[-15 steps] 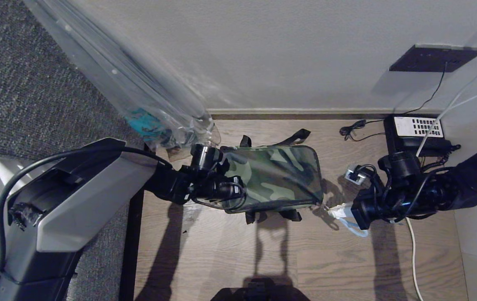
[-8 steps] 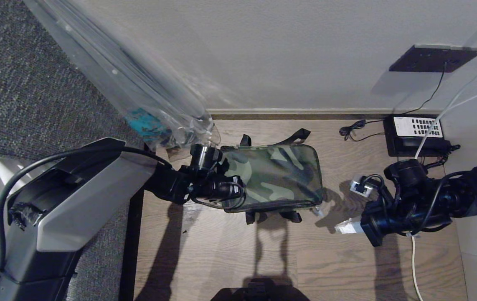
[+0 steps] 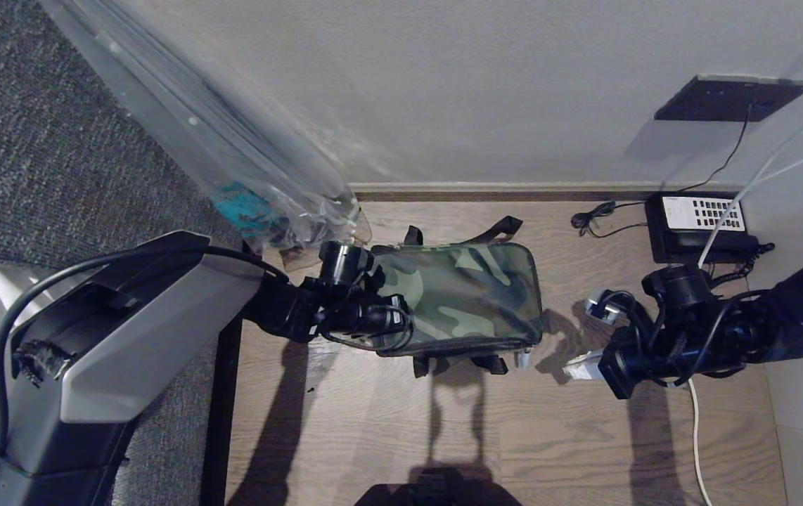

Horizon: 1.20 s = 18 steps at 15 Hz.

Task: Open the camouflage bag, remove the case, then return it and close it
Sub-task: Open the top of the storage box

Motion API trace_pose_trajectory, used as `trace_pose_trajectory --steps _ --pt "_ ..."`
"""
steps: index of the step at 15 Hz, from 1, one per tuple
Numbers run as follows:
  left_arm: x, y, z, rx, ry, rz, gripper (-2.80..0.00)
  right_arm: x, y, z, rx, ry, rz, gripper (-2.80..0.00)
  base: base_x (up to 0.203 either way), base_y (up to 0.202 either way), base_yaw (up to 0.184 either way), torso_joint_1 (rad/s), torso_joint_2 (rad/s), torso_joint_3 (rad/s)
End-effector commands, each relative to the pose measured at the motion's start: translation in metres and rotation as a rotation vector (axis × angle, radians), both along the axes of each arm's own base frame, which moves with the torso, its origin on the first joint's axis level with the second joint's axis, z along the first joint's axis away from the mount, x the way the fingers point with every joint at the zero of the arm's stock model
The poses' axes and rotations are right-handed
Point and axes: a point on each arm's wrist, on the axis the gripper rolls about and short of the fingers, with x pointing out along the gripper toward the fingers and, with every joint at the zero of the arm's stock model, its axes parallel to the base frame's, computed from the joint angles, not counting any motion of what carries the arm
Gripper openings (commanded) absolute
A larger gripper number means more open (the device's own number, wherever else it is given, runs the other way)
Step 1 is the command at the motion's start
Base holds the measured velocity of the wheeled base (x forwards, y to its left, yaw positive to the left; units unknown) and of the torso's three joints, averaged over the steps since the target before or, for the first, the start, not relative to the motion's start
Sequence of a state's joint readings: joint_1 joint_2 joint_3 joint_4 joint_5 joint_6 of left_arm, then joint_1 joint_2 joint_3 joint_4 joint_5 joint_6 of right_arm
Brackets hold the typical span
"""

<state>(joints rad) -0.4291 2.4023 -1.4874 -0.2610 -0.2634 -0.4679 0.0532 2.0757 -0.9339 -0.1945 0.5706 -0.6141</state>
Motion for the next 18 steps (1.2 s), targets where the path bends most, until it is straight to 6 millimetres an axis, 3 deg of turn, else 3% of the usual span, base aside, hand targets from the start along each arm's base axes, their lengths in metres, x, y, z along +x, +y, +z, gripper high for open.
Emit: trace_pose_trajectory --steps 1,6,12,18 --pt "0.0 0.0 0.001 -0.005 -0.002 0.0 -2.8 0.007 0.001 -0.016 -0.003 0.012 0.008 0.0 0.0 0.0 0.0 0.0 0.0 0.0" --pt "0.0 0.0 0.001 -0.006 -0.002 0.002 -2.8 0.033 0.002 -0.04 -0.004 -0.126 0.02 0.0 0.0 0.0 0.0 0.0 0.0 0.0" --pt "0.002 0.004 0.0 -0.008 0.002 0.011 -2.8 0.036 0.018 -0.045 0.01 -0.13 0.055 0.0 0.0 0.0 0.0 0.0 0.0 0.0" --pt "0.004 0.006 -0.001 -0.009 -0.001 0.016 -2.8 0.058 0.033 -0.05 0.016 -0.171 0.082 0.0 0.0 0.0 0.0 0.0 0.0 0.0"
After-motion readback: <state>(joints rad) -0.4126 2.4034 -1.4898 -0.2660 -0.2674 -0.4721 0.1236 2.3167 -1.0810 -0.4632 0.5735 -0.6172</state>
